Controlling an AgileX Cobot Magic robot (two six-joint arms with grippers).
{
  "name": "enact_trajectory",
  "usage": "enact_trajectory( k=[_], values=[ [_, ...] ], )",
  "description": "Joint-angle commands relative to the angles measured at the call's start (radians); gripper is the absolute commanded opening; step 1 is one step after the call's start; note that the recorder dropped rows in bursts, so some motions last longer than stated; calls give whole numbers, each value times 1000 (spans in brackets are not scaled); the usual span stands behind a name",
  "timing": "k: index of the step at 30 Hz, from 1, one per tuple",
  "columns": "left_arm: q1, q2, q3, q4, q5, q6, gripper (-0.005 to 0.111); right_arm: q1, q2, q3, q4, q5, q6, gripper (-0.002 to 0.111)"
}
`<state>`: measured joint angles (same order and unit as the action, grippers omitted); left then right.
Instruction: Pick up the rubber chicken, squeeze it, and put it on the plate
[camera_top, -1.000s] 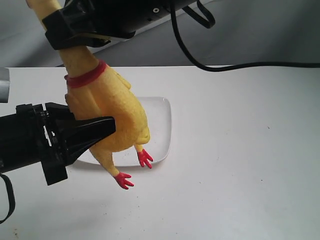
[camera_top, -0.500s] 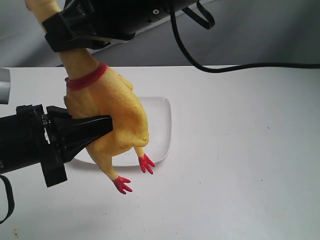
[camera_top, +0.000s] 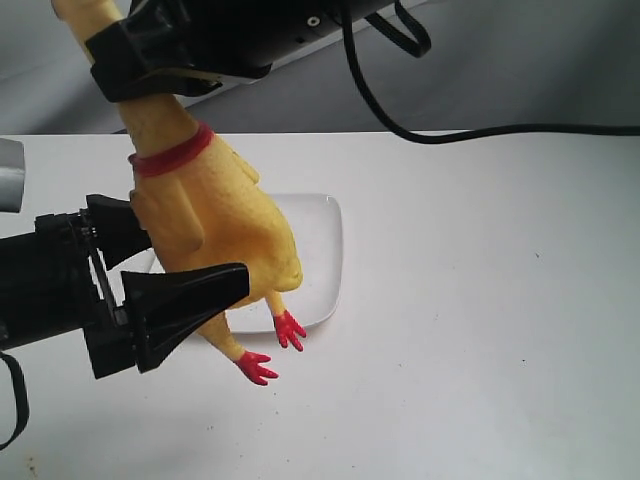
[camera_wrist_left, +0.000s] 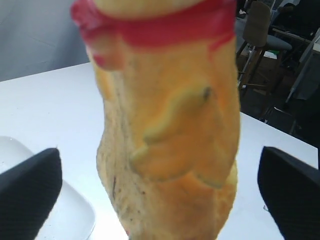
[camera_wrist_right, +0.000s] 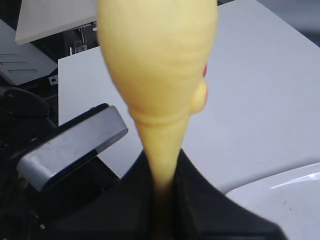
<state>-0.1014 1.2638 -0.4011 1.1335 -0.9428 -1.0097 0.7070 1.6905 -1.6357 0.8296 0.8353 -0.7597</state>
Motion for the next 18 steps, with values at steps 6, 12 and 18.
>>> enact_trajectory(
  k=[6, 12, 18],
  values=[
    [-4, 2, 0, -41, 2, -14, 37, 1, -12, -6, 19, -8, 2, 0],
    [-4, 2, 0, -12, -21, -4, 1, 1, -12, -6, 19, -6, 1, 0],
    [-4, 2, 0, -9, -22, -4, 1, 1, -12, -6, 19, -6, 1, 0]
  ],
)
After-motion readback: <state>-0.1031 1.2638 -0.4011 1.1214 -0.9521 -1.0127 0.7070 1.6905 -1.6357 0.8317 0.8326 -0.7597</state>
